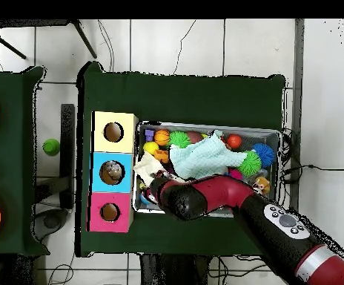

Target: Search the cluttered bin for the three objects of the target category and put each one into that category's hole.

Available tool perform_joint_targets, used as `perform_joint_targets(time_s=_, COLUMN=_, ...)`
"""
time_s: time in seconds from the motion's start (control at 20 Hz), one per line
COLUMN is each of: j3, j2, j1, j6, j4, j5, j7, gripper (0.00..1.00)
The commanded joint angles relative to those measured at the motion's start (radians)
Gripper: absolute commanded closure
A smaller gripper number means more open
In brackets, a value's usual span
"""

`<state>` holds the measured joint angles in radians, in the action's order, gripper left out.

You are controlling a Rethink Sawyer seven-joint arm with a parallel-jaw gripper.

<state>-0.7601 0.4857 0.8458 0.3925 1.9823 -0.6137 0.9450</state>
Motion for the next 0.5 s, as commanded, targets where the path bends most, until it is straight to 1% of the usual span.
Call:
perform_joint_targets(time_s=0.05, j3=0.018, j2=0.072, j1=0.001, j6=0.222, j4=-0.156, j5=0.027, j7=-0.047, gripper=0.0)
perform_joint_targets(time_s=0.15, j3=0.019, j2=0.078, j1=-0.002, j6=0.247, j4=-0.168, j5=0.014, j7=-0.058, gripper=0.0)
perform_joint_targets(time_s=0.35, j3=0.026, j2=0.089, j1=-0.011, j6=0.264, j4=-0.185, j5=-0.023, j7=-0.06, gripper=0.0)
perform_joint_targets(time_s=0.5, j3=0.025, j2=0.095, j1=-0.009, j6=0.291, j4=-0.198, j5=-0.04, j7=-0.082, gripper=0.0)
